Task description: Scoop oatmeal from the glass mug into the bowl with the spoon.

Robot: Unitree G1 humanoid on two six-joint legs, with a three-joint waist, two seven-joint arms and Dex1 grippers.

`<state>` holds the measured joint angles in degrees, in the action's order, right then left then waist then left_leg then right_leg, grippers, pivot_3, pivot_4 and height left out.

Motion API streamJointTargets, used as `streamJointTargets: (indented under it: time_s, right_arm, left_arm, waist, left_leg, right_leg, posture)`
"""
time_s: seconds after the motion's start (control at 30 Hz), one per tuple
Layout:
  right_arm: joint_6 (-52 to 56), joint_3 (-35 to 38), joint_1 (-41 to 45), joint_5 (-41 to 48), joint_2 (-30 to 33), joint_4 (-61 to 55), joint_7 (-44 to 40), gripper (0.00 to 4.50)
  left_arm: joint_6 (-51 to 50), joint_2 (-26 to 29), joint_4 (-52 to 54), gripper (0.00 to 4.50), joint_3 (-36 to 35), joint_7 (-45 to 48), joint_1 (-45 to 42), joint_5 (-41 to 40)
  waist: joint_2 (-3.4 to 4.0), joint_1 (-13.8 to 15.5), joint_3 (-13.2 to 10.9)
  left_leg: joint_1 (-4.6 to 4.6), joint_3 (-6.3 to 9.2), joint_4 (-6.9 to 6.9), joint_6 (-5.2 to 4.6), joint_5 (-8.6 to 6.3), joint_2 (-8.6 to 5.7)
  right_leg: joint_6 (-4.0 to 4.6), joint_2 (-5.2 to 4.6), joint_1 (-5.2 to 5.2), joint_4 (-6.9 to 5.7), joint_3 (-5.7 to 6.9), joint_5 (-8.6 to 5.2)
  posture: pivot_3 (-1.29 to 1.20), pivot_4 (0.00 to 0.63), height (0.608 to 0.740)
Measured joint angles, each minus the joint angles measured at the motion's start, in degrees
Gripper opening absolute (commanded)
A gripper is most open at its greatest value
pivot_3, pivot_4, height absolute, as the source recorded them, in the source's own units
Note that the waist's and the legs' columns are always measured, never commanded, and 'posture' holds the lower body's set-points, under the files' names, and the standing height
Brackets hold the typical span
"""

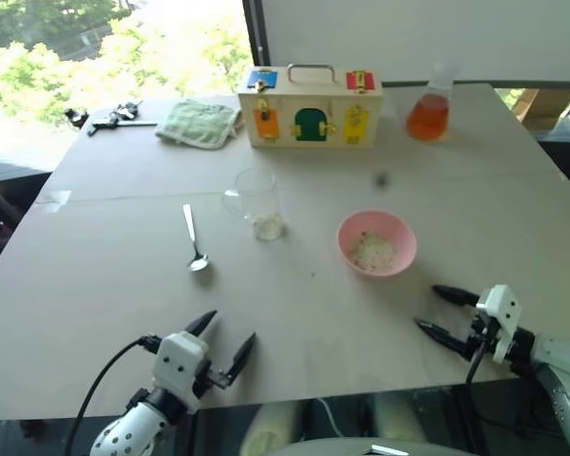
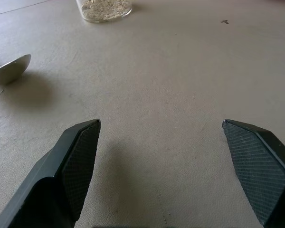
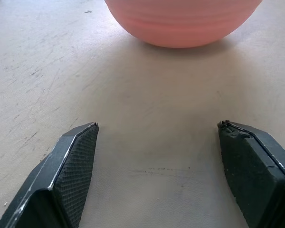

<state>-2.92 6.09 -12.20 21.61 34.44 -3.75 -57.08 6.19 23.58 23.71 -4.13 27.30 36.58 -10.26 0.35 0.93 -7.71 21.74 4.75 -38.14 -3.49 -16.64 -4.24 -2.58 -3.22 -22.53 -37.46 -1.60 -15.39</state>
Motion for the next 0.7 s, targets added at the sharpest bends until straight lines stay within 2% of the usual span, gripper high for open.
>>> streamJointTargets:
  time_s: [0.13,0.27,0.37,0.47,0.57,0.7]
  right_arm:
    - [-0.1,-0.1,0.0,-0.1,0.1,-0.1,-0.1,4.08]
    - [1.1,-2.0,-1.8,0.1,2.2,-4.5,-2.7,4.08]
    - [5.5,-3.0,-4.1,4.1,5.8,-13.2,-5.2,4.08]
    - [11.0,-2.4,-4.5,9.9,9.3,-23.5,-5.3,4.08]
    - [19.3,-2.5,0.5,16.8,10.8,-33.9,-0.6,4.08]
    - [27.5,-4.0,10.0,18.7,10.9,-38.5,7.2,4.08]
  left_arm:
    - [-0.7,-0.4,0.1,4.36,-0.4,0.0,0.0,-0.9]
    - [-5.4,-0.6,2.7,4.36,-2.0,1.2,1.2,-7.7]
    - [-7.5,-0.8,5.9,4.36,-2.5,1.0,1.8,-9.9]
    - [-9.6,-1.9,9.0,4.36,-4.1,-1.2,-0.3,-11.5]
    - [-14.1,-2.4,11.9,4.36,-8.8,-6.5,-6.3,-13.6]
    - [-21.3,-0.8,12.8,4.36,-13.3,-11.3,-14.2,-15.1]
  waist:
    - [-0.02,0.0,0.0]
    - [-0.17,0.0,-0.2]
    - [-0.11,0.0,-0.5]
    - [-0.39,0.1,-0.6]
    - [-0.53,0.0,-0.7]
    - [-0.79,0.0,-0.8]
  left_leg:
    - [0.00,0.00,0.00,0.00,0.00,0.00]
    - [0.09,0.02,-0.01,0.00,0.00,0.03]
    - [0.18,0.01,-0.05,0.00,0.00,0.03]
    - [0.17,0.07,-0.08,0.00,0.00,0.06]
    - [0.15,0.11,-0.14,0.03,0.01,0.08]
    - [0.15,0.15,-0.18,0.29,0.16,0.02]
  right_leg:
    - [0.00,0.00,0.00,0.00,0.00,0.00]
    - [0.00,0.01,-0.06,-0.05,0.03,0.00]
    - [0.00,0.01,-0.10,-0.03,0.01,0.00]
    - [-0.01,0.03,-0.08,-0.05,0.10,0.00]
    - [-0.02,0.08,-0.09,-0.12,0.15,0.00]
    - [-0.03,0.09,-0.10,-0.11,0.22,0.01]
  posture:
    - [0.00,0.150,0.740]
    - [0.00,0.150,0.740]
    - [0.00,0.150,0.740]
    - [0.00,0.150,0.740]
    - [0.00,0.150,0.740]
    - [0.00,0.150,0.740]
